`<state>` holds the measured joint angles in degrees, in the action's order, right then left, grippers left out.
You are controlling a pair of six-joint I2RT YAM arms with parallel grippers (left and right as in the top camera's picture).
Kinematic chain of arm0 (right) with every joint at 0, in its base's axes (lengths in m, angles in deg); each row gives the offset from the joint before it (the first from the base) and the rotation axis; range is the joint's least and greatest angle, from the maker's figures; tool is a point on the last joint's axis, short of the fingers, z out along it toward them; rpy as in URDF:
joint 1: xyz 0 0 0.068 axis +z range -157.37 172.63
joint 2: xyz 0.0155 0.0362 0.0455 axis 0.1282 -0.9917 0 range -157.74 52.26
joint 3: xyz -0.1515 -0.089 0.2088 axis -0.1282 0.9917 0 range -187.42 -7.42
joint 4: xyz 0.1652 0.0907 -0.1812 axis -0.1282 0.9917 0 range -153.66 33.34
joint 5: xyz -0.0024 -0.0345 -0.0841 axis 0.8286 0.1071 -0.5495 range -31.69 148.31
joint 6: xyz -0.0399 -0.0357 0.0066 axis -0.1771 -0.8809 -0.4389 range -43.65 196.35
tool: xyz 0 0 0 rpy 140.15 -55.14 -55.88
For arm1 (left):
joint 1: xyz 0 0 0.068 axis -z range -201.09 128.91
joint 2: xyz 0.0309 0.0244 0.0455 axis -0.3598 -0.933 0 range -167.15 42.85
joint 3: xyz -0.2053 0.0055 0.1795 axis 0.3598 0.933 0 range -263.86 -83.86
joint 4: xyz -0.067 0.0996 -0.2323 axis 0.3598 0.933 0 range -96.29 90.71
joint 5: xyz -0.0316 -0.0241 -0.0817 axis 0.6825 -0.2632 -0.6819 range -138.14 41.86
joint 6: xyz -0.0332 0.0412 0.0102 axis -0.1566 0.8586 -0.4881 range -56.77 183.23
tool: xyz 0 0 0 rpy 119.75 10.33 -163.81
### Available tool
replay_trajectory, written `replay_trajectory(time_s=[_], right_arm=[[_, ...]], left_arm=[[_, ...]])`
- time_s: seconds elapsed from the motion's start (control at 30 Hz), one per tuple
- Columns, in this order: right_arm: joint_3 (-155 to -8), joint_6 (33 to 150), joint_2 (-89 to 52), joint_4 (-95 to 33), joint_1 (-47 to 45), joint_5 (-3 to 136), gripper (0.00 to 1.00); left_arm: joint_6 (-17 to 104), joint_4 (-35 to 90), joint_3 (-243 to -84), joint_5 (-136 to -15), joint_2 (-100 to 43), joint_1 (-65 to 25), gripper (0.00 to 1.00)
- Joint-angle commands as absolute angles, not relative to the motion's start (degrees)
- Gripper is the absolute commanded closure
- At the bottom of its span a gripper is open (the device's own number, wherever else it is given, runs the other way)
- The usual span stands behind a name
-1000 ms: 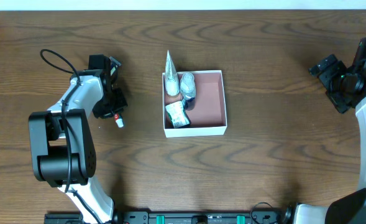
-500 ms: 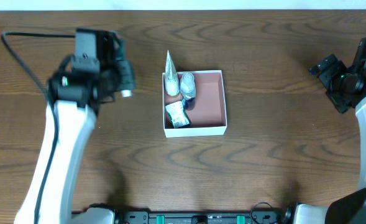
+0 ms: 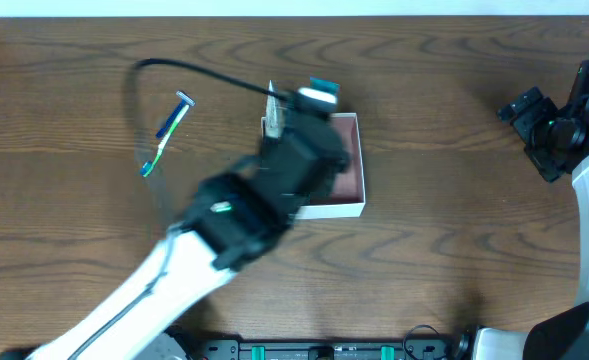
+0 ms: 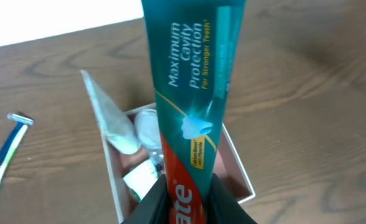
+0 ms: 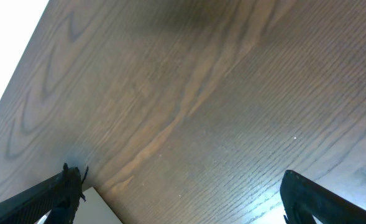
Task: Pack container
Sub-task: 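Carry toothpaste with left gripper and lower it into the box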
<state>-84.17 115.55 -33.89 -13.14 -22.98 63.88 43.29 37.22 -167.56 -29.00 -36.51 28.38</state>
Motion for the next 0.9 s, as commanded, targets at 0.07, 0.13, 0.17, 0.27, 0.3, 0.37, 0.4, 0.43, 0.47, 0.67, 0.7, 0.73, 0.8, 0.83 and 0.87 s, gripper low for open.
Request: replay_trajectory(time_s=[0.07, 0.13, 0.17, 0.27, 0.3, 0.37, 0.4, 0.43, 0.47, 0.67, 0.7, 0.73, 0.8, 0.83, 0.87], right_arm=[[-84.2, 114.8, -33.2, -13.1, -23.3, 63.7, 0.01], [-84.2, 114.8, -33.2, -13.1, -23.3, 63.7, 0.01], [-84.2, 114.8, -33.2, -13.1, -23.3, 63.7, 0.01], [-84.2, 114.8, -33.2, -13.1, -23.3, 63.7, 0.01], [-84.2, 114.8, -33.2, -13.1, -23.3, 63.7, 0.01], [-84.2, 114.8, -33.2, -13.1, -23.3, 63.7, 0.01], [-84.2, 114.8, -33.2, -13.1, -23.3, 63.7, 0.01], [-84.2, 114.8, -33.2, -13.1, -23.3, 63.7, 0.01], [-84.2, 114.8, -33.2, -13.1, -23.3, 63.7, 0.01], [-84.2, 114.8, -33.2, -13.1, -23.3, 63.7, 0.01], [-84.2, 114.8, -33.2, -13.1, -23.3, 63.7, 0.01], [-84.2, 114.8, -33.2, -13.1, -23.3, 63.7, 0.01], [-84.2, 114.8, -33.2, -13.1, -23.3, 63.7, 0.01], [-84.2, 114.8, -33.2, -13.1, -23.3, 63.7, 0.01], [-84.2, 114.8, -33.2, -13.1, -23.3, 63.7, 0.01]], left_arm=[[35.2, 33.3, -167.3, -16.7, -46.8, 33.3, 0.81], [33.9, 31.0, -167.3, -15.4, -50.6, 34.2, 0.81], [33.9, 30.2, -167.3, -15.4, -52.0, 34.4, 0.81], [30.3, 29.3, -167.3, -14.8, -56.0, 34.4, 0.81], [29.2, 29.4, -167.3, -14.1, -57.0, 34.4, 0.81], [27.8, 29.4, -167.3, -12.5, -59.0, 34.4, 0.81], [27.1, 29.4, -167.3, -11.8, -59.7, 34.4, 0.81], [26.3, 29.4, -167.3, -11.4, -60.4, 34.4, 0.81], [25.6, 29.3, -167.2, -11.1, -61.2, 34.4, 0.81], [21.6, 29.4, -167.1, -11.0, -65.3, 33.9, 0.82], [21.5, 29.4, -167.1, -11.0, -65.8, 33.8, 0.82], [21.5, 29.4, -166.9, -11.0, -66.3, 33.6, 0.81], [20.8, 29.4, -166.5, -11.0, -67.3, 33.2, 0.81], [20.7, 29.4, -166.4, -11.0, -67.9, 32.9, 0.81], [20.7, 29.4, -166.4, -11.0, -68.4, 32.6, 0.81]])
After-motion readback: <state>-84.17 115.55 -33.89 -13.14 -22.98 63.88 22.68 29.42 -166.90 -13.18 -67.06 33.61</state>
